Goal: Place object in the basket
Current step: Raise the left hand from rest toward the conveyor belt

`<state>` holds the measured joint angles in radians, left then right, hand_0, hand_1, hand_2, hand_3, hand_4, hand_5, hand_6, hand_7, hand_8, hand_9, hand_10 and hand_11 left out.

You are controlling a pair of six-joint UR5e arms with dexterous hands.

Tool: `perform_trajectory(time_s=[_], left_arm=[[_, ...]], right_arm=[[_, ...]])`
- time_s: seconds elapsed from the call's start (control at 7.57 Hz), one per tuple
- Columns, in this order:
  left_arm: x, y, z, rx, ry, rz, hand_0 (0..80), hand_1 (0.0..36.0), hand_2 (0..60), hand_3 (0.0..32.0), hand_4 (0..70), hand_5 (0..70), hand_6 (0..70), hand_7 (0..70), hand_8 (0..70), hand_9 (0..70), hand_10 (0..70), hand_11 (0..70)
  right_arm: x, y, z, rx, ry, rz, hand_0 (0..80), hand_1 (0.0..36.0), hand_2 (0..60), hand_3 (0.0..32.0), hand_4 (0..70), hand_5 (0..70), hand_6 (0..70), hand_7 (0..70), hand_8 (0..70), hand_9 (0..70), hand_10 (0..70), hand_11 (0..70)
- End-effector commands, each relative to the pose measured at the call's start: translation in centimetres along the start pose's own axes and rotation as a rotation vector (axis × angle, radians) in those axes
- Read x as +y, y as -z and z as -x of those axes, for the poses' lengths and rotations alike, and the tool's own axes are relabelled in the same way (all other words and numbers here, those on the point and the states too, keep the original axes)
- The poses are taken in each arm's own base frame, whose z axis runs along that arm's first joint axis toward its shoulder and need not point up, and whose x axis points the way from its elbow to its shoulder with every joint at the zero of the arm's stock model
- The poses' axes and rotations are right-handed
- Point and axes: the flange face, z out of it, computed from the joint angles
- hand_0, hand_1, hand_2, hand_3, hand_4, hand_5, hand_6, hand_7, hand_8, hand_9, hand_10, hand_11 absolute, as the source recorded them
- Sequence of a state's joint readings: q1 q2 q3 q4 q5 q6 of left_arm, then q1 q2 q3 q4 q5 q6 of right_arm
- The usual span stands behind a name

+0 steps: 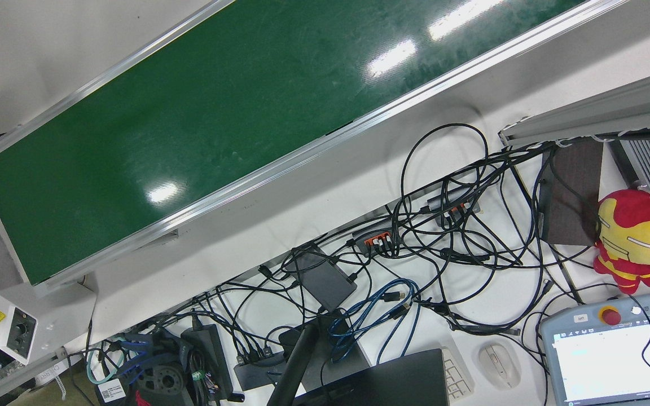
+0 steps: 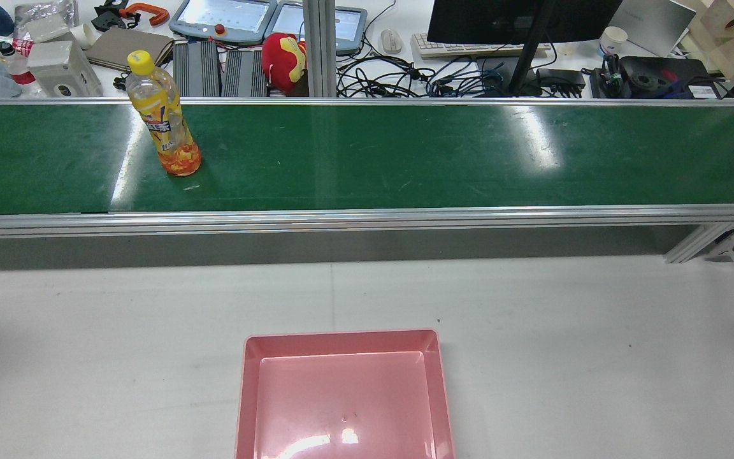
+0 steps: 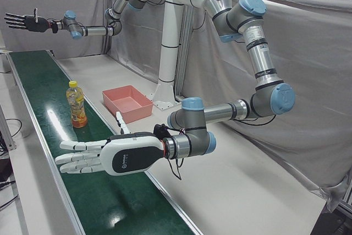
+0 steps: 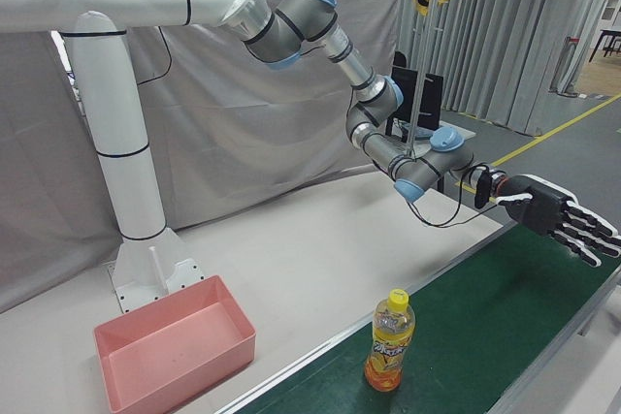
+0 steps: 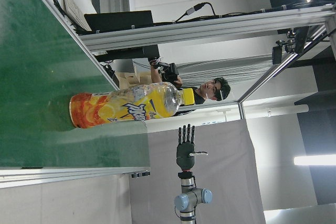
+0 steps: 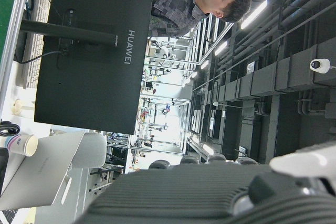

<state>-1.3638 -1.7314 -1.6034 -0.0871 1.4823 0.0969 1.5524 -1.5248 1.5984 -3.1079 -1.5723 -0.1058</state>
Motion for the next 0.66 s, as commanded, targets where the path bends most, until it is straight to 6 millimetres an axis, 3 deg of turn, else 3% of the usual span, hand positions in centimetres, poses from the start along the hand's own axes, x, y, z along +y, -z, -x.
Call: perform_trajectory(time_s=[0.0,0.53], left_arm=[[1.0,0.2,0.0,-0.001,0.002,0.019,58.6,18.0,0.0,0.8,6.5,16.5,0.0,2.8,0.0,0.0,6.1,11.6],[2.7,-0.7,2.0,-0.034,0.000,0.048,63.0,19.6,0.0,0.0,7.9,20.2,0.0,3.1,0.0,0.0,7.4,13.7]], right_arm=[[0.0,0.0,0.0,0.000,0.000,0.000,0.0,0.0,0.0,0.0,0.0,0.0,0.0,0.0,0.0,0.0,0.0,0.0],[0.0,0.0,0.1,-0.001,0.000,0.000,0.0,0.0,0.0,0.0,0.0,0.0,0.0,0.0,0.0,0.0,0.0,0.0]])
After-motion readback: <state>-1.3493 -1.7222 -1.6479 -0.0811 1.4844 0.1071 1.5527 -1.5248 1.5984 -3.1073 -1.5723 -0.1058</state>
